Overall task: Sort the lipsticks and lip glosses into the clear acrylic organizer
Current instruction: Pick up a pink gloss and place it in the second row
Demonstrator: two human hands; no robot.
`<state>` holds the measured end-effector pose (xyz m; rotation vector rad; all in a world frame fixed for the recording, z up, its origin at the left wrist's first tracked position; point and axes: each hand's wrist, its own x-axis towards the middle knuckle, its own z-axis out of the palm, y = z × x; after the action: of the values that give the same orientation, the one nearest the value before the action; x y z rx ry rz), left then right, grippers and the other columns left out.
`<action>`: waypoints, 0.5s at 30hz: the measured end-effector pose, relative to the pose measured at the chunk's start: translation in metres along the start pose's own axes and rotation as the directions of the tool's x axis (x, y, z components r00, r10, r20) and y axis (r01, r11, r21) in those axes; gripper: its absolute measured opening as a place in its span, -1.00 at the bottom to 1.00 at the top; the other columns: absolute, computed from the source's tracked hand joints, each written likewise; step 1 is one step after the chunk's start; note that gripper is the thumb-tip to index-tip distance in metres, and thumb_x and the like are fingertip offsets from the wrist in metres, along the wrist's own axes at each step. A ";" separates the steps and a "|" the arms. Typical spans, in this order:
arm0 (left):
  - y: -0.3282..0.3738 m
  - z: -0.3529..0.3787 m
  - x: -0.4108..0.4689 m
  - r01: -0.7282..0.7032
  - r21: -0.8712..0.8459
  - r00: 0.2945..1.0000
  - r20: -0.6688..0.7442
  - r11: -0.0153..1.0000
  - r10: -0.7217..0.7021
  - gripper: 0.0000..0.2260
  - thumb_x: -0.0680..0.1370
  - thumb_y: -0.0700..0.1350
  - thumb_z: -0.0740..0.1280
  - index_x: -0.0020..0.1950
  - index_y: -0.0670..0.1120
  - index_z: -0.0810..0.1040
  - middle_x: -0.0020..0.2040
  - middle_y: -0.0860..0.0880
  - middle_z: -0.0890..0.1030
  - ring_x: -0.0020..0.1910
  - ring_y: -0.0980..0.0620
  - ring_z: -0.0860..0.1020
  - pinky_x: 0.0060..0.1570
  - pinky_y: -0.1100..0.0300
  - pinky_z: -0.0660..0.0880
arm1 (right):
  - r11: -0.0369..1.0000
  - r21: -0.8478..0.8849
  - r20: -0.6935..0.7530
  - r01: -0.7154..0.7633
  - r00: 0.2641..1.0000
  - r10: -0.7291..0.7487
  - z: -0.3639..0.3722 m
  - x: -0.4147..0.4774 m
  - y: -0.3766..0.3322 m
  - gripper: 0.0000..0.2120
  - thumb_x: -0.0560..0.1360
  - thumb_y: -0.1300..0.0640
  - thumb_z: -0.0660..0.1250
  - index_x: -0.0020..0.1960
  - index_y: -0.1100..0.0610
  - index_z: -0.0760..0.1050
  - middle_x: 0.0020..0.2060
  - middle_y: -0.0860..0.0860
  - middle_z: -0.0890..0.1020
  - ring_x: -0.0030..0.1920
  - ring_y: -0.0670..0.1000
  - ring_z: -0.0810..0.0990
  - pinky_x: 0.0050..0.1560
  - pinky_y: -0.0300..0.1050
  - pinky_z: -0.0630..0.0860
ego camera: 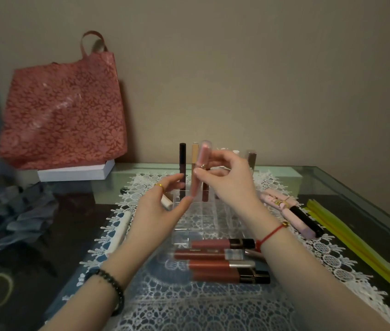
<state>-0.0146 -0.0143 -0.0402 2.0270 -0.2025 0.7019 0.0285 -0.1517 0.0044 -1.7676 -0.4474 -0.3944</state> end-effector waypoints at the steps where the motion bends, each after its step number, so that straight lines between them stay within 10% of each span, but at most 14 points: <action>1: 0.000 0.001 0.005 0.010 -0.011 1.000 -0.003 1.000 -0.010 -0.63 0.40 -0.02 0.39 0.19 0.05 0.47 -0.03 0.19 0.58 0.03 0.29 0.50 0.03 0.34 0.42 | 1.000 0.001 -0.014 0.005 1.000 -0.005 0.006 0.002 0.001 -0.73 0.31 0.12 0.47 -0.10 -0.10 0.45 -0.18 -0.14 0.59 -0.21 -0.15 0.62 -0.22 -0.27 0.56; 9: -0.015 0.011 0.025 0.041 -0.089 0.992 -0.111 0.995 -0.050 -0.76 0.38 -0.20 0.43 0.02 -0.04 0.56 -0.12 0.06 0.63 -0.09 0.10 0.57 -0.04 0.15 0.53 | 0.998 0.024 -0.083 0.059 0.995 -0.057 0.036 0.010 0.020 -0.73 0.28 0.15 0.50 -0.15 -0.07 0.46 -0.28 -0.14 0.58 -0.33 -0.22 0.59 -0.37 -0.40 0.49; 15: -0.029 0.015 0.022 0.059 -0.087 0.990 -0.125 0.994 -0.070 -0.80 0.36 -0.19 0.44 -0.09 0.05 0.56 -0.21 0.15 0.61 -0.19 0.24 0.56 -0.18 0.43 0.46 | 0.999 -0.041 -0.043 0.027 0.999 -0.028 0.041 0.008 0.034 -0.70 0.26 0.07 0.51 -0.07 -0.02 0.49 -0.25 -0.13 0.59 -0.31 -0.21 0.59 -0.36 -0.40 0.49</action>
<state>0.0213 -0.0079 -0.0550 1.8937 -0.0893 0.7675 0.0533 -0.1185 -0.0296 -1.7900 -0.4356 -0.4636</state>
